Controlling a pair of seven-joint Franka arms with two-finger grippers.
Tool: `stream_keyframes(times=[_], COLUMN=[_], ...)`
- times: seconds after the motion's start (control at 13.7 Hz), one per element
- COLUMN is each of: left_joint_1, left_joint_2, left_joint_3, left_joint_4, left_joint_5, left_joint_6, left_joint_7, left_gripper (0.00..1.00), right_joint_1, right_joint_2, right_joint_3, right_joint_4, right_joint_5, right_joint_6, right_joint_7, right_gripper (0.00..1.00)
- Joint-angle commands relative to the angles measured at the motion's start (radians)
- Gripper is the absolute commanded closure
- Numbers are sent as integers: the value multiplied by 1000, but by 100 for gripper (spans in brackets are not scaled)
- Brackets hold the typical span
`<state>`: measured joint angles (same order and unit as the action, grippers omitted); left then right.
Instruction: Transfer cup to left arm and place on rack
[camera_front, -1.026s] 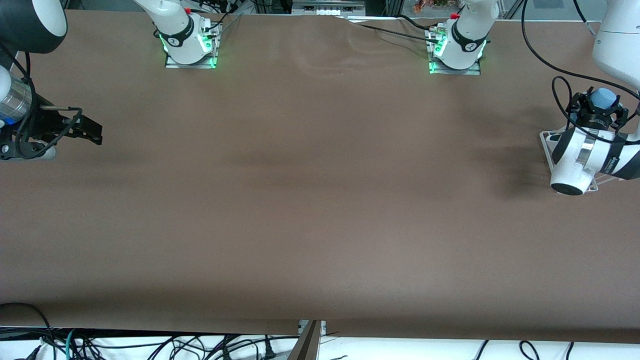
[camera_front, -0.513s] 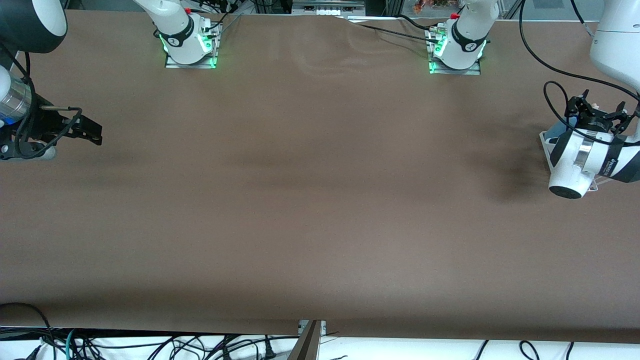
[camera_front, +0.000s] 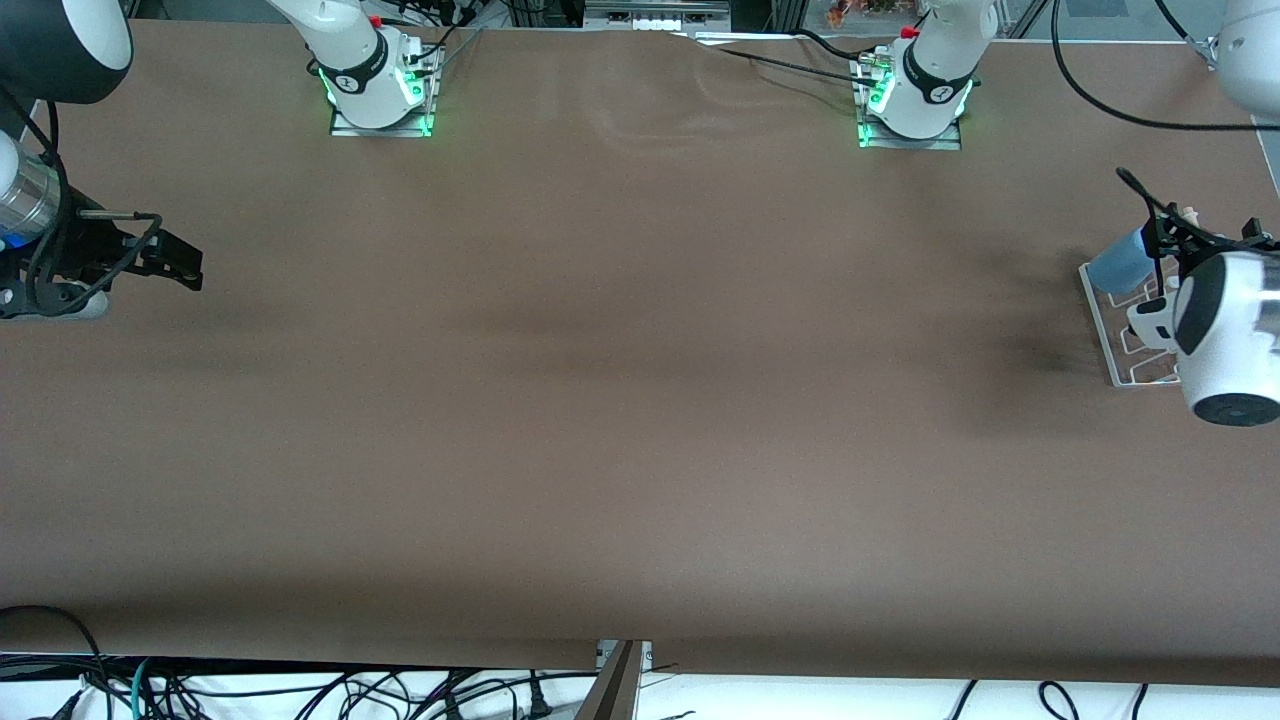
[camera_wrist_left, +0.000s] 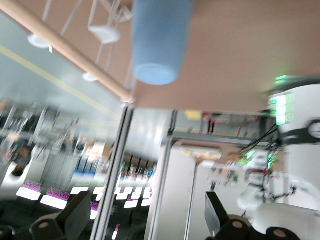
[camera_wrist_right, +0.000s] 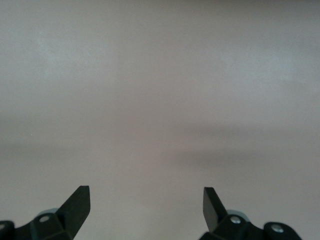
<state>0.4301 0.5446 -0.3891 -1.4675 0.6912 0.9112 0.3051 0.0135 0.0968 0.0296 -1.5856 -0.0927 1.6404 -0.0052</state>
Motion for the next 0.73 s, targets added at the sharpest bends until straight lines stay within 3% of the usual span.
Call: stream_keyframes(times=[0.0,0.37,0.44,0.51,0.66], left_joint_1=[-23,-77,-92,-156,-261], left_joint_2=[-47,-103,-127,-176,-251], left_joint_3=[-75,-247,-248,-193,3], left_joint_4=[113,271,273,250,196], left_joint_5=[-113,-147,-174,-217,-383], left_joint_6=[-69,-52,-11,55,162], left_joint_7=[0,-151,-191,-228,-309], left_gripper=[0,0,0,0,0], right_joint_1=[-7,-7,-9,-12,-18], right_joint_2=[4,3,4,4,4], right_joint_3=[4,4,3,3,3], right_joint_4=[18,18,18,18,18], right_joint_5=[5,34,36,36,34], right_joint_6=[-5,-7,-5,-5,-5], right_joint_7=[2,2,1,-2,-10], right_gripper=[0,0,0,0,0])
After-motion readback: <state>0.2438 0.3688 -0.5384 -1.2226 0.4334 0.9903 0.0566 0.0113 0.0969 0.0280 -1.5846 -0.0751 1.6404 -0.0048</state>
